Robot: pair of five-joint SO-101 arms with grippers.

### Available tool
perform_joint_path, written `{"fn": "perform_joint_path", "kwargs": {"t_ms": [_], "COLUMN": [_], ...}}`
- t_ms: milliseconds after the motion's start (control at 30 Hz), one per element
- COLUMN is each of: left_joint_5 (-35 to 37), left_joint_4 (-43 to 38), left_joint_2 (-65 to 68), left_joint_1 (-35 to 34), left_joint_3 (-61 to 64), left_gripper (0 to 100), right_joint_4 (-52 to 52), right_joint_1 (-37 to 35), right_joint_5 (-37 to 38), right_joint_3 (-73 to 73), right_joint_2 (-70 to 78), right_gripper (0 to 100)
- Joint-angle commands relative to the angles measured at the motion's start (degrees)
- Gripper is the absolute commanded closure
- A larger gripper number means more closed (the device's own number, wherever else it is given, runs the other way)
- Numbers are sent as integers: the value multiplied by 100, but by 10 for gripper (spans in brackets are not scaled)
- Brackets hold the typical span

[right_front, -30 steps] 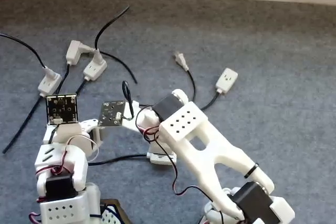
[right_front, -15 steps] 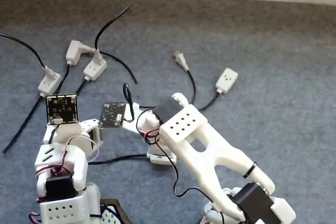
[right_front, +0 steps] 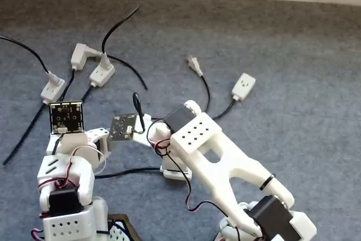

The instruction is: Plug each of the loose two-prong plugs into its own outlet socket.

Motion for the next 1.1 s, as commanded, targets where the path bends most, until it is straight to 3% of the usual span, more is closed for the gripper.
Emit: {"fn": "perform_joint_path", "kwargs": {"t_ms": [0,433,700,933,1067], "left_joint_5": [35,35,35,35,35], "left_joint_4": [-88,-88,-88,-88,-79], "left_joint_2": [-4,-4,-4,-4,-4], "left_joint_1": [84,84,84,154,242], "left_joint_3": [-171,-171,-171,-163,-163], "left_gripper": [525,525,525,525,525], "right_joint_4": [-22,-1727,-1288,-365,488], "right_joint_1": [-31,-154,-171,-163,-154], "right_joint_5": [9,-35,-325,-360,-712], "right_joint_3": [-22,1086,1077,637,-708], "right_joint_2": [-66,963,558,-884,-1631], "right_gripper": [992,992,978,655,620]}}
